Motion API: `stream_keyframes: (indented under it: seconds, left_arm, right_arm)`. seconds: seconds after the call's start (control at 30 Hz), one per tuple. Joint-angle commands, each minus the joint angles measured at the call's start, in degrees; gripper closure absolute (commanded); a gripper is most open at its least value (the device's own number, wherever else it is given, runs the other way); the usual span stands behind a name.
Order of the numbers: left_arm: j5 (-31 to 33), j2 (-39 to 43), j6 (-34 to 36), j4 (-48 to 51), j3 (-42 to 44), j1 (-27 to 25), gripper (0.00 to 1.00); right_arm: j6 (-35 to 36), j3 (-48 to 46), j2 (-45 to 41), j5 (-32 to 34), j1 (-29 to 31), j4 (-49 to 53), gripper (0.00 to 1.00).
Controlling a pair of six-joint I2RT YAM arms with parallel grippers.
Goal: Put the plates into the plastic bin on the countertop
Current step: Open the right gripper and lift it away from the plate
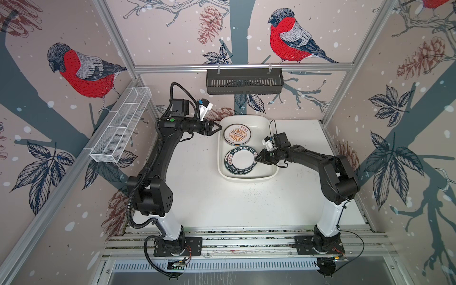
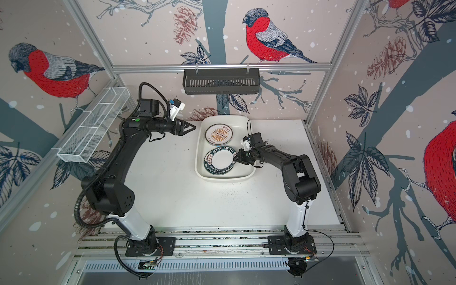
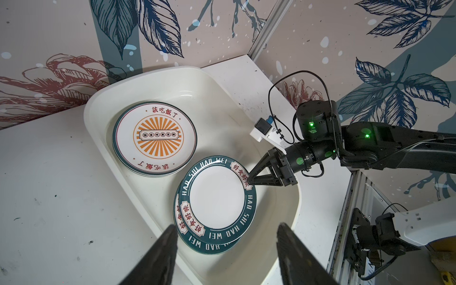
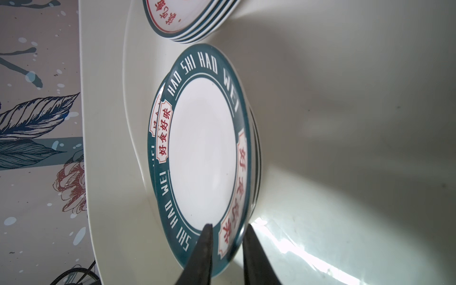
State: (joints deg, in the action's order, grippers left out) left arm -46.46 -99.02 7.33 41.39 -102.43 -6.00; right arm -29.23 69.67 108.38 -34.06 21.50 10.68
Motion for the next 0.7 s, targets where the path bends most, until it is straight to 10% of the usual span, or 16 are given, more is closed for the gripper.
stream_keyframes:
  seconds: [0.0, 0.67]
  left_arm:
    - [-1.09, -0.01, -0.21, -1.23, -0.49, 0.02, 0.36]
    - [-1.18, 0.50, -0.35, -1.45, -0.34, 0.02, 0.36]
  right_arm:
    - [1.47, -0.06, -0.85, 0.90, 0.14, 0.91, 0.75]
    - [2.06, -0.06, -1.76, 1.72, 0.56, 1.74, 0.74]
